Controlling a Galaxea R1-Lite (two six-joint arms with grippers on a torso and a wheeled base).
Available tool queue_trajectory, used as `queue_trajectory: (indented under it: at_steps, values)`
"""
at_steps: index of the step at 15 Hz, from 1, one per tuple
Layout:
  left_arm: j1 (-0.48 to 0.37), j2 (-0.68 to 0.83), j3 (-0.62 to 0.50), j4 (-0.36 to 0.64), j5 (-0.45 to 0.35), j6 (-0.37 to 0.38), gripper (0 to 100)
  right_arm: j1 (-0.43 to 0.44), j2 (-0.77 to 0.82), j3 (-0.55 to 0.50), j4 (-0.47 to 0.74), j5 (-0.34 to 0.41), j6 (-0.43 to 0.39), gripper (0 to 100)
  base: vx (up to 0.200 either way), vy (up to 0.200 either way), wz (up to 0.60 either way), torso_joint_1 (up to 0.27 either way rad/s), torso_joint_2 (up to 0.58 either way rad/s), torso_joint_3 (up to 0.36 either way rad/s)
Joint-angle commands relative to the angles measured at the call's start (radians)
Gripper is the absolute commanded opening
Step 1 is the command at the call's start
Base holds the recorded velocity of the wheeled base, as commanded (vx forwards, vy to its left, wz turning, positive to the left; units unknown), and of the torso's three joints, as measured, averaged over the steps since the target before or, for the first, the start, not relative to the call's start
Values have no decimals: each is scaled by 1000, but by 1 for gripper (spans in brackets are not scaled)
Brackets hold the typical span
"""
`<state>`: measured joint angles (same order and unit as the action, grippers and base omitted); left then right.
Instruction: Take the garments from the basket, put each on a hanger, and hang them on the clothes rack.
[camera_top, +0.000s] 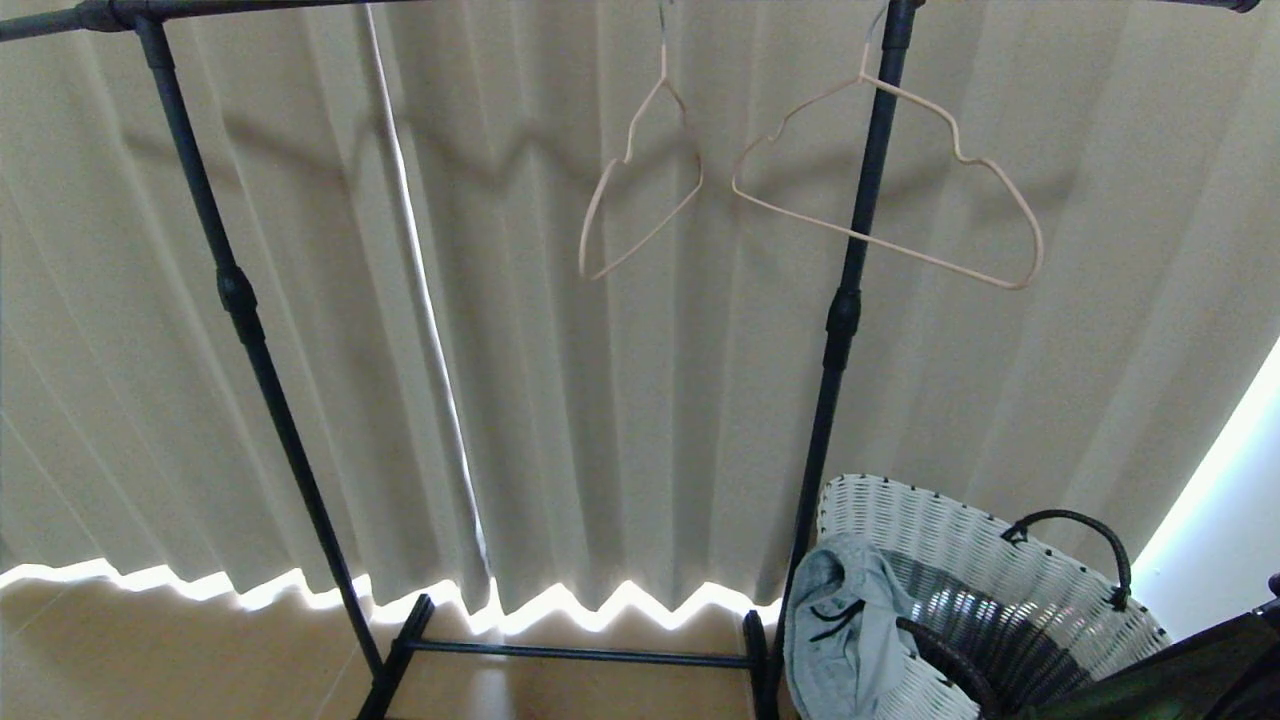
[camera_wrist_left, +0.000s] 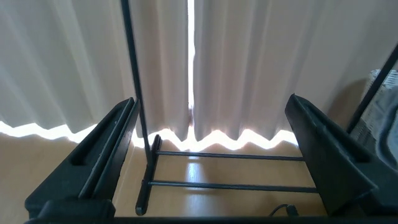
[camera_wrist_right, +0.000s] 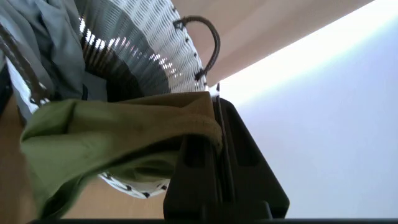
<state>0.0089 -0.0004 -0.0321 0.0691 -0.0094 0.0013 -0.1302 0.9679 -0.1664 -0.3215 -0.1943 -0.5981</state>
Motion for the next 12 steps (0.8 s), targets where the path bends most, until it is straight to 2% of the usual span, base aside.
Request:
queue_trajectory:
  at_steps: [1, 5, 8, 12]
  values:
    - [0, 0, 0, 0, 0, 0, 100, 0, -1, -1, -1, 3, 3, 0, 0, 0, 0, 0, 0, 0]
    - [0, 0, 0, 0, 0, -3, 100, 0, -24, 1, -1, 22, 27, 0, 0, 0, 0, 0, 0, 0]
    - [0, 0, 0, 0, 2, -3, 100, 0, -47, -4, -1, 72, 70, 0, -200, 0, 0, 2, 6, 4]
    - [0, 0, 0, 0, 2, -4, 100, 0, -47, -4, -1, 73, 84, 0, -200, 0, 0, 4, 5, 1]
